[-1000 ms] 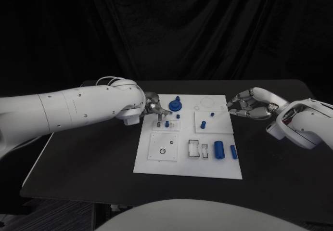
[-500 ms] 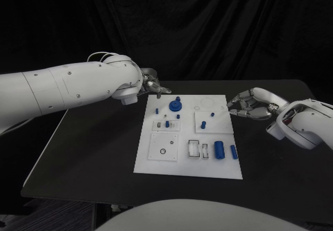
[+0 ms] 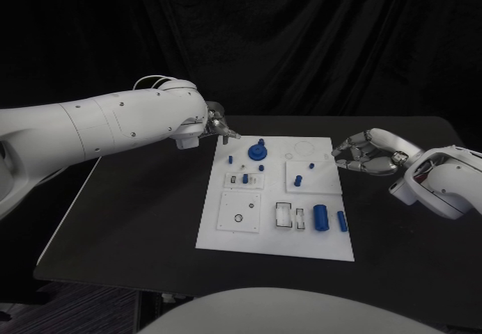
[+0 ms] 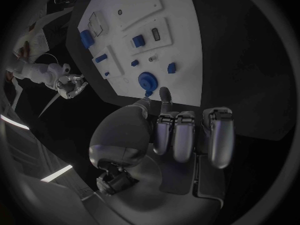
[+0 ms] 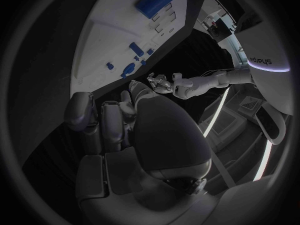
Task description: Assemble the parts on the task board
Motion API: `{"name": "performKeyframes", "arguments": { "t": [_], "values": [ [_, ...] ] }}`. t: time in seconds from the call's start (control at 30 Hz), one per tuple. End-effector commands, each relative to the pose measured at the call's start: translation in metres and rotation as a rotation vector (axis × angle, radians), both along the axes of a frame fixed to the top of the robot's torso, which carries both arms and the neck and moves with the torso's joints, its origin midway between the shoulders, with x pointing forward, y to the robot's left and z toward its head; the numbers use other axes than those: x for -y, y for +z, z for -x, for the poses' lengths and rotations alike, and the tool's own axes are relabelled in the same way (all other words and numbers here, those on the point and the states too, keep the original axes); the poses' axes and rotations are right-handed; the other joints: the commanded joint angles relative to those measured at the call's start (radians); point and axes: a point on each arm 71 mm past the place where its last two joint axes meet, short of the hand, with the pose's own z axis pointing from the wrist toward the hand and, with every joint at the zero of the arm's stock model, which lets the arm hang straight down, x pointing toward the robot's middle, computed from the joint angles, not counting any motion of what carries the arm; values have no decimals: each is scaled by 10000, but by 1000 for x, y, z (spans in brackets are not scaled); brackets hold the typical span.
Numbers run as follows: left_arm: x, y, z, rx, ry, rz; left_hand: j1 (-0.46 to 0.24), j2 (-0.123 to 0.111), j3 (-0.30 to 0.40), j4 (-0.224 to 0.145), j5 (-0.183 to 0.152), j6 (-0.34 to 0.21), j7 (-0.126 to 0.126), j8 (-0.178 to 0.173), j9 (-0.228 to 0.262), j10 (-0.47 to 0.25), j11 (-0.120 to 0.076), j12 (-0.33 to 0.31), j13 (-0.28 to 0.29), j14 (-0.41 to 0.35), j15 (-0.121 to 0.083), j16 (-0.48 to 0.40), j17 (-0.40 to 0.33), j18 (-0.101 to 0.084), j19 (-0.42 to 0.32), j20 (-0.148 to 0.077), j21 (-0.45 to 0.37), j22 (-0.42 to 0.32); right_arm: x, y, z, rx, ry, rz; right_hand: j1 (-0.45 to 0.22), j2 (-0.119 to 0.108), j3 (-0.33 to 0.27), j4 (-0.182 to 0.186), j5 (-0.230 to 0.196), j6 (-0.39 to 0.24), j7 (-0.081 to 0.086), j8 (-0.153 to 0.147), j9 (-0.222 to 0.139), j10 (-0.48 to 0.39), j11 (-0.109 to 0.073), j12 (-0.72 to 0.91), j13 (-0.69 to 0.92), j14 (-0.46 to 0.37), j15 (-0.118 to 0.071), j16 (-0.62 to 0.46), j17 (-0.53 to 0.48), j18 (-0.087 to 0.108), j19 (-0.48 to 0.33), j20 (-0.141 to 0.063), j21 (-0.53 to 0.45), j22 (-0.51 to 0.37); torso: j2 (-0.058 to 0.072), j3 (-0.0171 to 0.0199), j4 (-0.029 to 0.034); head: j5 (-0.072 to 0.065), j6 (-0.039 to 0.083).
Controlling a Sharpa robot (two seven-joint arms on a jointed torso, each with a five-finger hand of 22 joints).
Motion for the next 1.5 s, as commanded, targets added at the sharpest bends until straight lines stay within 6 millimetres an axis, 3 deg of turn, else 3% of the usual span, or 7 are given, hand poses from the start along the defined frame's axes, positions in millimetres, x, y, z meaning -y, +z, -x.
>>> {"name": "performKeyframes", "arguments": {
  "t": [0.03, 0.3, 0.57, 0.93, 1.1, 1.27, 1.5],
  "values": [
    [1, -9, 1, -427, -156, -177, 76, -1, -25, -63, 50, -64, -16, -45, 6, 1019, -28, 36, 2633, 1038, -49, 27, 2633, -30, -62, 18, -68, 1082, 0, -2, 1, -182, -25, 58, 71, -5, 27, 38, 69, 8, 64, -33, -9, -38, 6, -34, -11, -65, -5, -51, -15, 181, -70, -32, -40, 443, 8, -20, -2, 25, 2],
    [0, -27, -1, -640, -55, -156, 125, 12, -37, -95, 63, -183, 33, -196, -33, 1019, 10, 36, 2633, 1038, -22, 27, 2633, 3, -158, 37, -146, 965, -1, -2, 1, -191, 4, 48, 71, -5, 27, 38, 69, 8, 64, -33, -9, -38, 6, -34, -11, -65, -5, -51, -15, 181, -70, -32, -40, 443, 36, -36, -7, 21, 2],
    [-1, -32, -3, -643, -42, -91, 133, 61, -90, -90, 64, -392, 142, -535, -143, 1019, 100, 36, 2633, 1038, 52, 27, 2633, 24, -228, 101, -214, 889, 0, -2, 1, -213, -21, 66, 80, -9, 32, 33, 77, 9, 65, -33, -13, -37, 6, -38, -18, -67, -6, -57, -24, 183, -73, -32, -54, 438, 7, -7, -16, -32, 2],
    [1, -35, -3, -798, -129, -116, 140, 78, -91, -92, 68, -417, 155, -575, -152, 1019, 113, 36, 2633, 1038, 63, 27, 2633, 33, -254, 111, -236, 857, -1, -3, 1, -239, 1, 75, 85, -9, 35, 33, 81, 6, 68, -36, -18, -33, 7, -39, -21, -66, -7, -56, -24, 183, -71, -33, -57, 438, -13, 4, -25, 29, 2],
    [0, -38, -3, -909, -156, -148, 157, 98, -85, -103, 75, -437, 167, -610, -157, 1019, 125, 36, 2633, 1038, 76, 27, 2633, 40, -274, 122, -254, 835, -1, -3, 1, -258, 5, 83, 88, -8, 38, 32, 84, 6, 67, -36, -20, -28, 7, -38, -19, -61, -7, -50, -17, 183, -71, -33, -62, 437, -16, -9, -13, 27, 2],
    [0, -41, -2, -1090, -190, -226, 177, 110, -79, -117, 81, -452, 176, -637, -160, 1019, 134, 36, 2633, 1038, 85, 27, 2633, 43, -285, 131, -264, 824, -1, -3, 0, -268, 11, 87, 90, -9, 39, 31, 86, 6, 67, -37, -21, -27, 7, -38, -19, -63, -7, -52, -20, 184, -73, -33, -66, 435, -18, 8, -20, 66, 2],
    [1, -45, -1, -1236, -225, -266, 240, 137, -59, -171, 116, -486, 197, -707, -166, 1019, 156, 36, 2633, 1038, 108, 27, 2633, 58, -331, 155, -305, 774, -2, -3, 1, -298, 23, 93, 97, -9, 43, 27, 92, 5, 67, -37, -23, -24, 6, -38, -18, -67, -7, -62, -32, 187, -78, -33, -79, 428, -6, -5, -15, 64, 2]
  ]
}}
